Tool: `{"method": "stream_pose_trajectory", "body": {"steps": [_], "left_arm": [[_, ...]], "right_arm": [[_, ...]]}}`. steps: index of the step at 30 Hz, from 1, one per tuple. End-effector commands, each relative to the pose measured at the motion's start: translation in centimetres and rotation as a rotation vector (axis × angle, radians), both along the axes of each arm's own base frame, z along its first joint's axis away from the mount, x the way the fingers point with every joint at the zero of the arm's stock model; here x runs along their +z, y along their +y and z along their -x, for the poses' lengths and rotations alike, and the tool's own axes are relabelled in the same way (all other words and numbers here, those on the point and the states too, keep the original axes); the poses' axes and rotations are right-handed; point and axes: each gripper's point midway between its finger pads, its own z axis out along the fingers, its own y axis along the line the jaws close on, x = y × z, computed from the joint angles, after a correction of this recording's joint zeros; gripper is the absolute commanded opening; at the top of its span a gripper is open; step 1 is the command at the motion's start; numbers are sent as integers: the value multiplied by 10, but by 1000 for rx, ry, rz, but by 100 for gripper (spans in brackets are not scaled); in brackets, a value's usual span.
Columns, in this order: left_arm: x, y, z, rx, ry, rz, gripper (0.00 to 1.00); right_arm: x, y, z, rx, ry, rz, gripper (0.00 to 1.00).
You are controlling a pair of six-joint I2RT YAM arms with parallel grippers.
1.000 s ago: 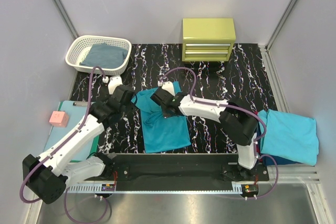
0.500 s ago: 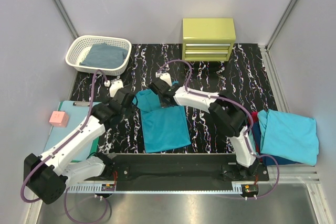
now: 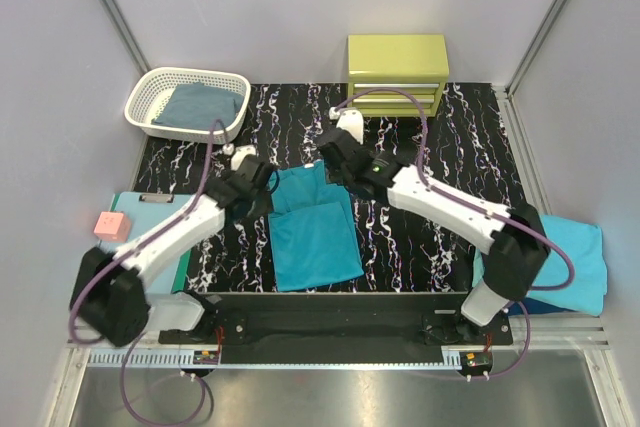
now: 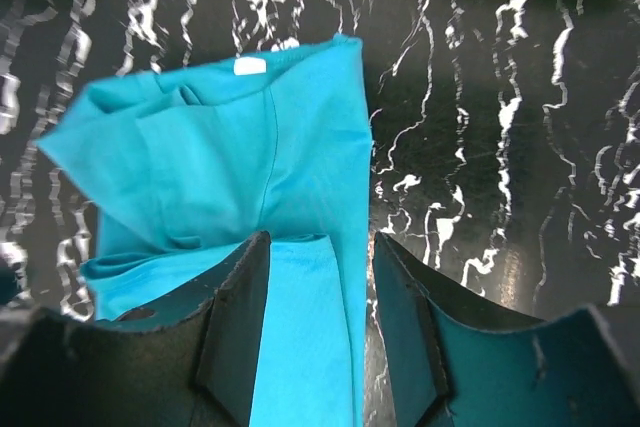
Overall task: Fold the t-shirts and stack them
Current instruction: Fold the tshirt
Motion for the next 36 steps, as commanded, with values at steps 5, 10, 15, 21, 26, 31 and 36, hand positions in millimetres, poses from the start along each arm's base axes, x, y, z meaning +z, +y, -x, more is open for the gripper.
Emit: {"method": "stream_pose_trajectory", "body": {"steps": [5,10,15,21,26,31,36], "left_arm": [[-15,-81,-99,-166,66,117,19],[-27,-99,-126,-199,85,110,8],[-42,-110,-132,-204,123,136,7],[-72,-115,-131,-207,194,135,5],[-84,-123,-138,-228,217,136,4],[-93,-139,-162,-265,247,133,3],[-102,-147,-183,-281,273,126,2]], "right_arm": [[-1,-47,32,-47,29,27,52],[-6,-58,45,-41,46,30,51],[-6,-65,46,-48,39,50,51],[-7,-67,44,-45,33,79,51],[-10,-66,43,-43,39,87,51],[-15,-69,46,-46,50,95,51],[-22,-75,49,-62,63,115,51]]}}
